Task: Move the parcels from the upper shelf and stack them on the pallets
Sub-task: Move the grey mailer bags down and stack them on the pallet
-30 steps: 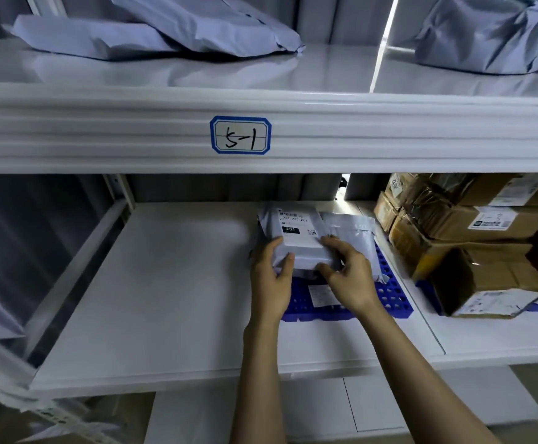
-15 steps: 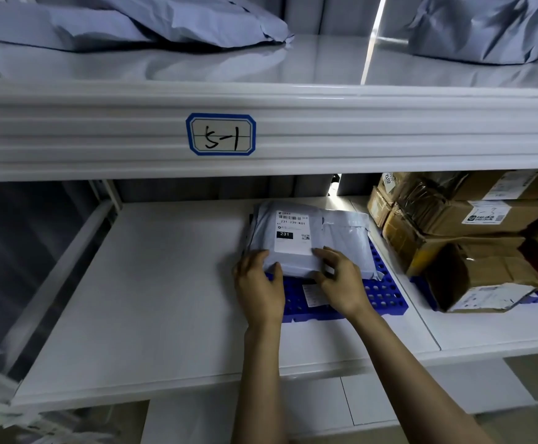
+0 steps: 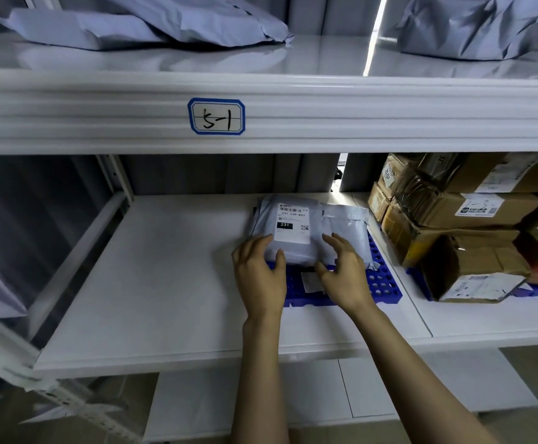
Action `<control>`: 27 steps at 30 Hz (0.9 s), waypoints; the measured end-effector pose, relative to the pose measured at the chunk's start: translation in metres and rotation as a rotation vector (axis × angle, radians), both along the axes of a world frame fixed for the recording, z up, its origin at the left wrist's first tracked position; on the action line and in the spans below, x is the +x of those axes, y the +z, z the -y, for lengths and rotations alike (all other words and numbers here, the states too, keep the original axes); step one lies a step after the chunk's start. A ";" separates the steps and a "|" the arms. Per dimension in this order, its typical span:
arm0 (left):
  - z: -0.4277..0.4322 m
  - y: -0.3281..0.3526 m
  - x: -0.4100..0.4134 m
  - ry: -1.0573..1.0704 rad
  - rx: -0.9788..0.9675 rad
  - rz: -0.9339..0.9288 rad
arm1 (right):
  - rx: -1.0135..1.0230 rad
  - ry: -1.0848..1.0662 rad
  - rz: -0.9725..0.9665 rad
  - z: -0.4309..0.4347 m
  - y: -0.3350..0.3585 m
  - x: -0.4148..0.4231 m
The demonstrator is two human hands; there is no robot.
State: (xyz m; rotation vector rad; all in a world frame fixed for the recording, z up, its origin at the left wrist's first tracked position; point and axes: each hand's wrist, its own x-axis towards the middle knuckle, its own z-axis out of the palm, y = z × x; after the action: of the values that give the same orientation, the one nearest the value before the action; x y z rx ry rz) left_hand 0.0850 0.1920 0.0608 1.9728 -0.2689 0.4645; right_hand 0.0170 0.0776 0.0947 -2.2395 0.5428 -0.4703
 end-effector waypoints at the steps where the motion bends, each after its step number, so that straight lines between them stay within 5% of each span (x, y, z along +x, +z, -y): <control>1: -0.001 0.002 -0.005 0.000 0.004 0.002 | -0.002 0.000 0.010 -0.001 0.002 -0.005; 14: -0.011 0.055 -0.100 -0.016 0.089 0.254 | -0.113 0.035 0.160 -0.015 0.038 -0.086; 27: -0.029 0.132 -0.159 0.041 0.043 0.560 | -0.364 0.121 0.663 -0.044 0.140 -0.148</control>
State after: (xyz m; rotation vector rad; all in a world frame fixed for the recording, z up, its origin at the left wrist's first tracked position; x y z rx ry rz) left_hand -0.0741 0.2211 0.1925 1.8573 -0.5921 1.0433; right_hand -0.1306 0.1214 0.2343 -2.2420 -0.0311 -1.2612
